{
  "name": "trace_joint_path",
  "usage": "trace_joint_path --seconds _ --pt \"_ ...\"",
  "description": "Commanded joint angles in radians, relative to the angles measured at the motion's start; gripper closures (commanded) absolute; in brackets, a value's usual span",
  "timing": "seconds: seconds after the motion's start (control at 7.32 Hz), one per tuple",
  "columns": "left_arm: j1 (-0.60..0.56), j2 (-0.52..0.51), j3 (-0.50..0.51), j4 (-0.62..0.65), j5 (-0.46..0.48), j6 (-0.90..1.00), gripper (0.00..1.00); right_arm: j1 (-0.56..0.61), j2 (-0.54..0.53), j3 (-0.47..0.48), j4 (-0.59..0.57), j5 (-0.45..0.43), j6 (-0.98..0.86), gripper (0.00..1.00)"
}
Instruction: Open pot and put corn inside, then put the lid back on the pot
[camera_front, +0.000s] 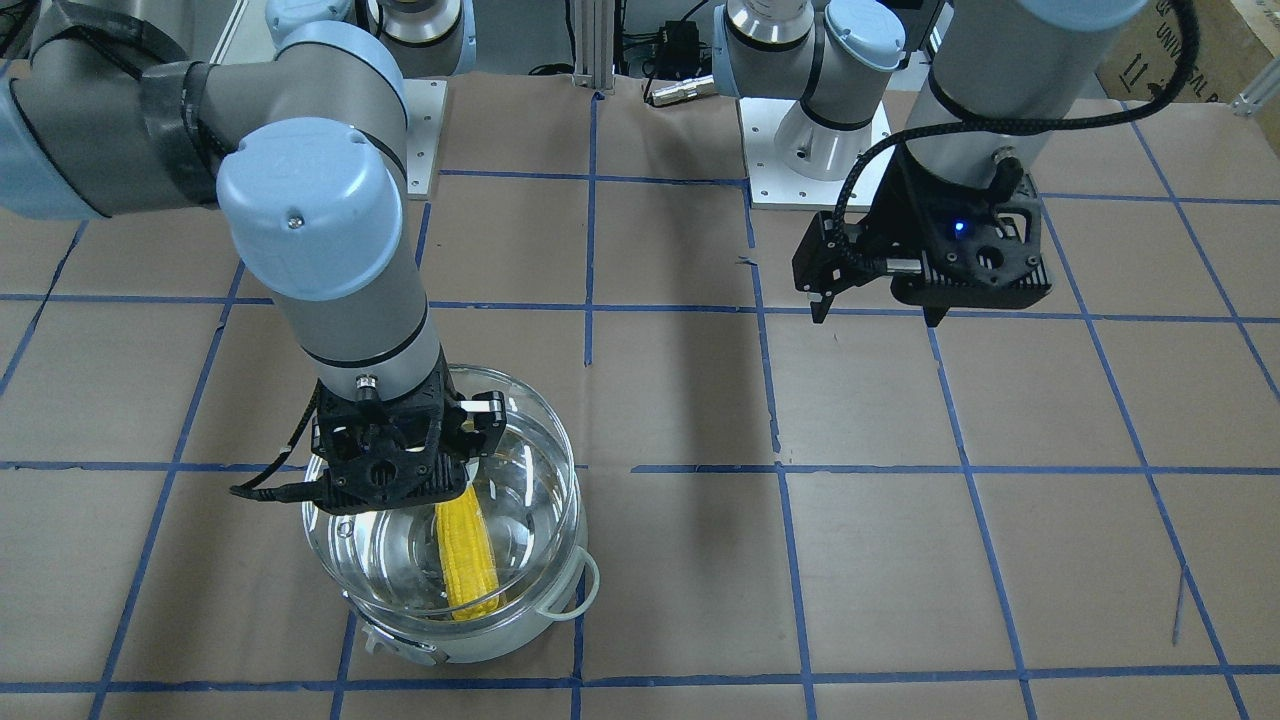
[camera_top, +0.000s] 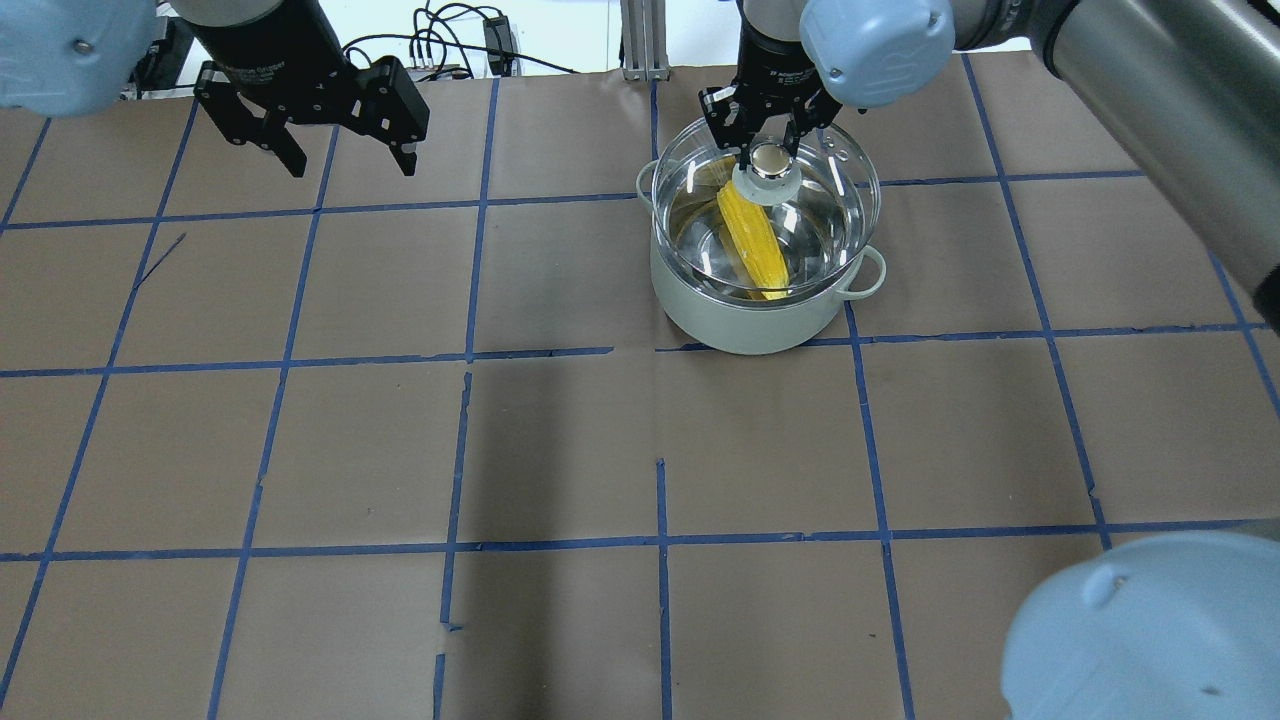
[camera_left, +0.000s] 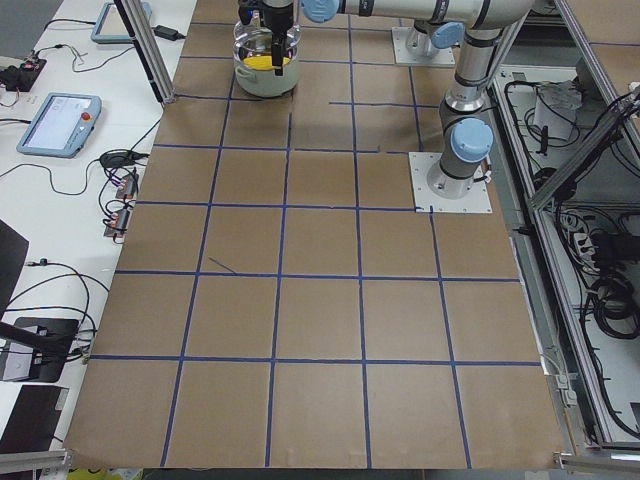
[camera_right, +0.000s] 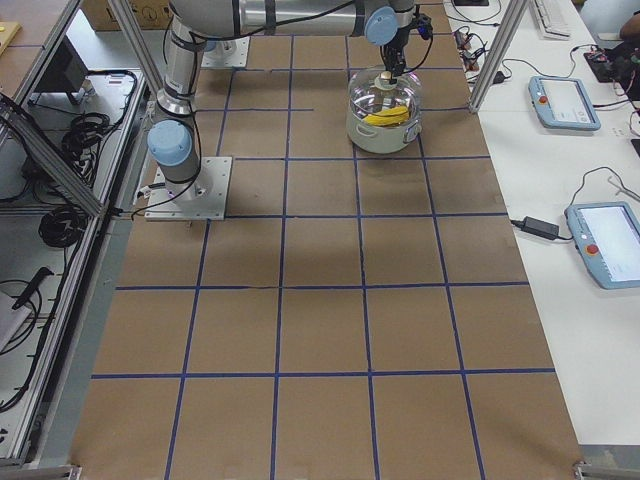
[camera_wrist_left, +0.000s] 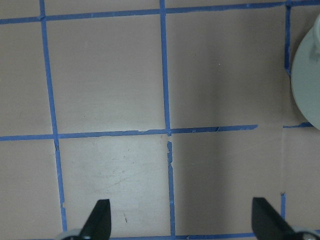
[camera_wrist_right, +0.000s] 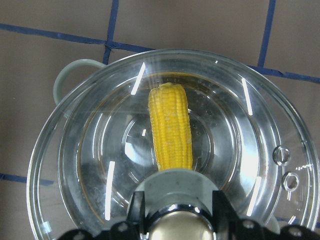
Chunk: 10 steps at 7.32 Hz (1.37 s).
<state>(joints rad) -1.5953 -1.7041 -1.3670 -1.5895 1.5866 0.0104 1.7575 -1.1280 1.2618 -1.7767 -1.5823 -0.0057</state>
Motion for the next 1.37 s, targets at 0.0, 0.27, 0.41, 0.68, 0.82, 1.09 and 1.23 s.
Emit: trace_joint_path --seconds 0.0,0.27,0.41,0.68,0.82,1.09,1.23 --pt "0.005 -0.002 0.002 -0.018 0.000 0.000 0.00 0.002 0.028 -0.004 -0.018 0.004 -0.049 0.60" --pt "0.040 0.003 0.002 -0.105 0.006 0.000 0.00 0.002 0.045 -0.001 -0.032 0.004 -0.053 0.60" --pt "0.043 0.004 0.002 -0.119 0.006 0.002 0.00 0.004 0.053 0.007 -0.032 0.016 -0.066 0.60" --pt "0.035 0.014 -0.024 -0.116 0.003 0.002 0.00 0.001 0.070 -0.004 -0.032 0.047 -0.082 0.60" --pt "0.034 0.036 -0.058 -0.113 0.001 0.002 0.00 0.000 0.071 -0.002 -0.030 0.047 -0.083 0.60" --pt "0.035 0.050 -0.096 -0.048 0.003 0.041 0.00 -0.012 0.070 0.001 -0.030 0.047 -0.124 0.60" --pt "0.035 0.051 -0.096 -0.046 0.003 0.042 0.00 -0.013 0.070 0.001 -0.030 0.047 -0.128 0.60"
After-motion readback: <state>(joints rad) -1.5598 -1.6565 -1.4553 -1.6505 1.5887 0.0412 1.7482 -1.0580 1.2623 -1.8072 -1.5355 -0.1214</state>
